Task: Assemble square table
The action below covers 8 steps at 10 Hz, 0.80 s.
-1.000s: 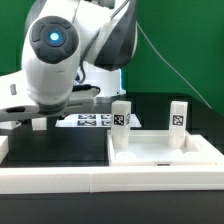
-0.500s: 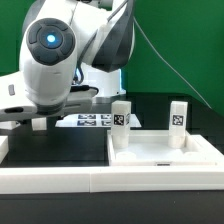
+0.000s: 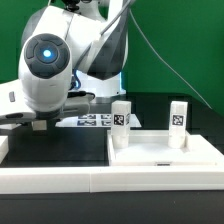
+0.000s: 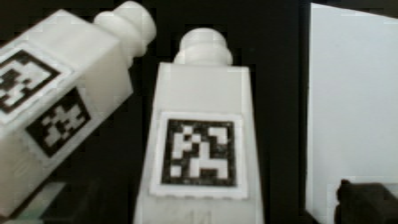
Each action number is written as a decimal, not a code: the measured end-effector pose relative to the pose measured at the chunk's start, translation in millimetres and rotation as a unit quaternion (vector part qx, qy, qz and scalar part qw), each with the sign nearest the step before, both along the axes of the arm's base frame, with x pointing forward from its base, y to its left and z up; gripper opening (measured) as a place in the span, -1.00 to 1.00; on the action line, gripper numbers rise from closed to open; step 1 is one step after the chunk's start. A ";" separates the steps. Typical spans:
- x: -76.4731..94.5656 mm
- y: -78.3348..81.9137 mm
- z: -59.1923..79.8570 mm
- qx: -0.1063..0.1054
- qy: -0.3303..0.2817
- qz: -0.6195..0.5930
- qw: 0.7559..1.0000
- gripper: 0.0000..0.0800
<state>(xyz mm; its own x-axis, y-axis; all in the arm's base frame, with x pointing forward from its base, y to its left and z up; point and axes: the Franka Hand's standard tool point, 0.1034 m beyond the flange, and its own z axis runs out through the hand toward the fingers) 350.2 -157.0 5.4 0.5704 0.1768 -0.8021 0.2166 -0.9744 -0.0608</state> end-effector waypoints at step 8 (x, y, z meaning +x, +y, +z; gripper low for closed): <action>9.2 2.4 1.0 0.001 -0.008 0.005 1.000 -0.27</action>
Offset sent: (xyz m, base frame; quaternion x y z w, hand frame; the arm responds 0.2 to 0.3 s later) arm 0.0125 0.0028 -0.0014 -0.0149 0.0070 -0.0056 0.9998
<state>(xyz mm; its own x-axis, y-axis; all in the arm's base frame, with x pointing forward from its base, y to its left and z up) 359.4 -154.6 6.5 0.5805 0.1838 -0.7932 0.2276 -0.9720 -0.0587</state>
